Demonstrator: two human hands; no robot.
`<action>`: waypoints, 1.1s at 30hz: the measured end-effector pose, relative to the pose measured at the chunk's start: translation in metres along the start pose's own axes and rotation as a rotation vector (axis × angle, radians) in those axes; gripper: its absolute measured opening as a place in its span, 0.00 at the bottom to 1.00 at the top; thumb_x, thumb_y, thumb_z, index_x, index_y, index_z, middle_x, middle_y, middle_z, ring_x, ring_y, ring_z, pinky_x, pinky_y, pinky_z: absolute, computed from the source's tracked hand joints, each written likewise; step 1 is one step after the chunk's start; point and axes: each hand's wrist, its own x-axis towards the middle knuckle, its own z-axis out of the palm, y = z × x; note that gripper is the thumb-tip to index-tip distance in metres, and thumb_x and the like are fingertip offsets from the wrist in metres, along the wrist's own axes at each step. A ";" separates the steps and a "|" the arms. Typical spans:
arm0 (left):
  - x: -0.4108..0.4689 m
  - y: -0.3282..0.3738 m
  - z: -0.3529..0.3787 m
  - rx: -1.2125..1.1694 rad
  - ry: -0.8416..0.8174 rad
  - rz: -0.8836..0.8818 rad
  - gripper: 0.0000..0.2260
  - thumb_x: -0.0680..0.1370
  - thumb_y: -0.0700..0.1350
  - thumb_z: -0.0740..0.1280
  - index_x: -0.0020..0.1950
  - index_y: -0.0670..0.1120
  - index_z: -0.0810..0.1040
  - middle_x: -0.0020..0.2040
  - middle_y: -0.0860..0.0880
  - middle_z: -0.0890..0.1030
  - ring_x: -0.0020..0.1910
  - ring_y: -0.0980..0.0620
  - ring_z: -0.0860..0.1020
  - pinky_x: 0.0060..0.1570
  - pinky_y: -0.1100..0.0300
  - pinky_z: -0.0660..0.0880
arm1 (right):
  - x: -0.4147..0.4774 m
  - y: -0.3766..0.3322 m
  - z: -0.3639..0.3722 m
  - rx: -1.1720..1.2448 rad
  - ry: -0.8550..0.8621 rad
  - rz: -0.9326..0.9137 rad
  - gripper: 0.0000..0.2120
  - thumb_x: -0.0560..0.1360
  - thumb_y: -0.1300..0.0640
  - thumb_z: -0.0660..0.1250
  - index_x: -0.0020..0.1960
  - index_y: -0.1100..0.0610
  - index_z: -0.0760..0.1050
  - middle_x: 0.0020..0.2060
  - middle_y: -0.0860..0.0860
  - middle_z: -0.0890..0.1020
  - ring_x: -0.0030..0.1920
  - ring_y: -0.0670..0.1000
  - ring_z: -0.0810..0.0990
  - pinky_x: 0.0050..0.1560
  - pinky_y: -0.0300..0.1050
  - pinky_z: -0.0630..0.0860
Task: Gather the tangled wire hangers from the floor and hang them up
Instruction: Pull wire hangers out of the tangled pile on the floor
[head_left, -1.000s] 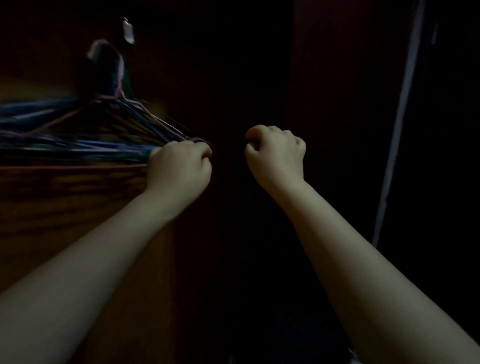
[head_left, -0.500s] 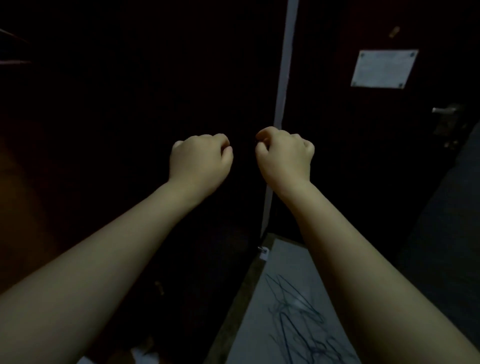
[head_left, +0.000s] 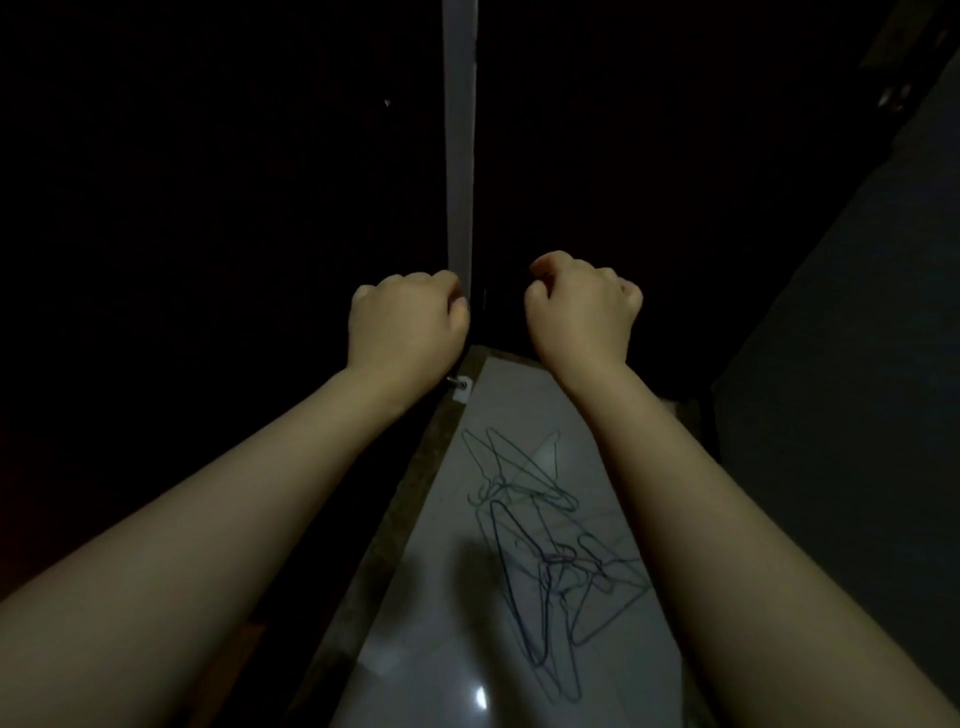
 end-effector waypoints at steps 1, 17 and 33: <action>-0.004 -0.001 0.022 0.000 -0.015 0.007 0.13 0.79 0.50 0.55 0.55 0.48 0.76 0.45 0.48 0.80 0.45 0.47 0.77 0.46 0.53 0.70 | -0.002 0.012 0.017 -0.004 -0.004 0.024 0.16 0.79 0.54 0.55 0.65 0.51 0.73 0.56 0.51 0.80 0.60 0.54 0.73 0.66 0.53 0.59; -0.164 -0.020 0.417 -0.137 -0.222 0.165 0.14 0.79 0.50 0.56 0.57 0.44 0.76 0.47 0.43 0.80 0.48 0.42 0.76 0.45 0.54 0.64 | -0.130 0.243 0.359 -0.052 -0.059 0.344 0.17 0.77 0.56 0.57 0.64 0.51 0.73 0.56 0.51 0.80 0.60 0.55 0.72 0.62 0.48 0.58; -0.284 -0.028 0.623 -0.195 -0.343 0.201 0.16 0.79 0.50 0.55 0.58 0.43 0.76 0.45 0.41 0.81 0.45 0.41 0.78 0.46 0.52 0.66 | -0.239 0.372 0.534 -0.121 -0.073 0.491 0.16 0.77 0.57 0.57 0.64 0.53 0.73 0.56 0.51 0.80 0.58 0.54 0.73 0.59 0.44 0.56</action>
